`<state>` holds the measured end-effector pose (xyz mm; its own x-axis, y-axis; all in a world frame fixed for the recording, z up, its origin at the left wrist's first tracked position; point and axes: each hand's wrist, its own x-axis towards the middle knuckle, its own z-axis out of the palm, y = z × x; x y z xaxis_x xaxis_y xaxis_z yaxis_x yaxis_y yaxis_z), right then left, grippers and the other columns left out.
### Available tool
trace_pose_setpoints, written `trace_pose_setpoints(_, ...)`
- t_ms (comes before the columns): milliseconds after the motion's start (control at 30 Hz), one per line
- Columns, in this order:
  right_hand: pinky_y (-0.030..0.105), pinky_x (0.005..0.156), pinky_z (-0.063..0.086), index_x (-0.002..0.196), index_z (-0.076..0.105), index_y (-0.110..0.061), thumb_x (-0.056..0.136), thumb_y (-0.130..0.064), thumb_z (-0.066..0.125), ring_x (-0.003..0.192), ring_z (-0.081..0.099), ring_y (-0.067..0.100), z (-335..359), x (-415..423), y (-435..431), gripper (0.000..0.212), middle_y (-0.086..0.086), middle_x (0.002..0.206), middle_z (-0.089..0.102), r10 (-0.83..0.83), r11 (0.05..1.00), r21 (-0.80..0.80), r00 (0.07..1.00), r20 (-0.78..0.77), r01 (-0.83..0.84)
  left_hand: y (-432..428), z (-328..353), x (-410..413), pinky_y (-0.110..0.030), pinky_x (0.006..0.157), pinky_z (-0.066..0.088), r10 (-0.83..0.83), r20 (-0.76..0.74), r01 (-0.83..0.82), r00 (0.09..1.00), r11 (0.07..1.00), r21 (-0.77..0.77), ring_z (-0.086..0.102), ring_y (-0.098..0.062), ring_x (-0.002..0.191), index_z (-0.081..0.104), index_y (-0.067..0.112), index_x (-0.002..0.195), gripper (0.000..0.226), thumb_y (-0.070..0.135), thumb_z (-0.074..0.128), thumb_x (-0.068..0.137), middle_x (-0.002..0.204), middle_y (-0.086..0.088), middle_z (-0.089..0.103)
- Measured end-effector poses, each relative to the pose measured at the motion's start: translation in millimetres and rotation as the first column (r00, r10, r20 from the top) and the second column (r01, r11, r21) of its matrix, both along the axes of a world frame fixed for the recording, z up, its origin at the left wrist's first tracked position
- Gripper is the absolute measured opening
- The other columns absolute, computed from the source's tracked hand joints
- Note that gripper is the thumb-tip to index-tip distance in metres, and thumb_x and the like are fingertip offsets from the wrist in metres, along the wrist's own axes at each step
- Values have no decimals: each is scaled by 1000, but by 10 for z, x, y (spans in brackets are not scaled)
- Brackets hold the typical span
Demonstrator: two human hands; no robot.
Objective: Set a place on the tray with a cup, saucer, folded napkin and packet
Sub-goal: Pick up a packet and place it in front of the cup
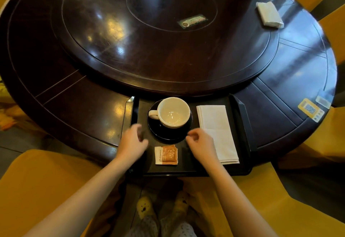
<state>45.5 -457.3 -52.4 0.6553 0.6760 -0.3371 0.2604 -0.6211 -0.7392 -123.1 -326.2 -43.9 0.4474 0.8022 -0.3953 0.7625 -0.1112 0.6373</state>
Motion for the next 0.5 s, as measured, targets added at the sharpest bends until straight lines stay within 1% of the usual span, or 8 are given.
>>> trace_pose_setpoints(33,18,75,49,118,55,-17,89,-23,60,81,56,1,-32,-104,-51,30,-7,96,61,86,994,-58,996,-35,-88,-132,-35,-49,-34,91,47,-47,-64,44,997,998,-49,54,-22,111,37,17,137,63,18,66,80,130,-9,51)
trace_pose_setpoints(67,16,75,47,123,53,-19,87,-26,62,83,56,1,-60,-200,-87,37,-5,103,61,179,977,-107,982,-59,-185,-252,-62,-63,-32,91,48,-93,-107,85,990,993,-82,55,-20,110,36,17,137,66,20,67,80,130,-7,50)
trace_pose_setpoints(100,15,76,45,128,49,-20,85,-28,64,88,54,1,-90,-278,-103,46,-4,111,58,258,955,-137,964,-65,-264,-350,-82,-50,-32,92,48,-128,-124,118,984,989,-91,54,-18,111,35,18,138,67,21,68,79,131,-6,49)
trace_pose_setpoints(167,18,83,44,135,41,-24,80,-29,70,97,50,4,-150,-375,-111,62,-3,123,48,341,926,-150,938,-58,-346,-478,-127,8,-32,95,47,-176,-101,168,979,982,-81,50,-18,114,33,16,140,71,21,69,78,133,-5,44)
trace_pose_setpoints(233,23,89,44,138,35,-25,78,-27,72,106,50,10,-192,-411,-110,70,-2,129,41,363,918,-156,931,-42,-365,-534,-143,61,-32,97,45,-205,-68,198,976,976,-90,47,-20,118,30,14,140,76,19,70,76,134,-5,37)
trace_pose_setpoints(333,24,91,45,137,34,-24,79,-20,71,111,51,13,-243,-395,-118,69,0,131,40,377,916,-158,926,16,-370,-553,-185,104,-31,98,44,-247,-63,243,967,968,-61,45,-20,116,34,11,138,75,12,72,74,129,-5,36)
trace_pose_setpoints(400,24,90,46,135,36,-24,79,-20,71,110,52,12,-249,-370,-133,65,-1,128,43,384,915,-154,922,45,-373,-560,-210,115,-28,95,44,-262,-60,261,963,965,-22,46,-18,113,38,10,135,68,10,70,75,126,-4,38)
trace_pose_setpoints(500,30,90,50,131,37,-25,79,-25,71,108,52,14,-251,-333,-169,62,0,126,43,429,894,-200,895,119,-402,-574,-255,118,-20,85,42,-268,-33,269,963,963,23,47,-13,106,45,12,130,56,10,67,78,122,-3,39)
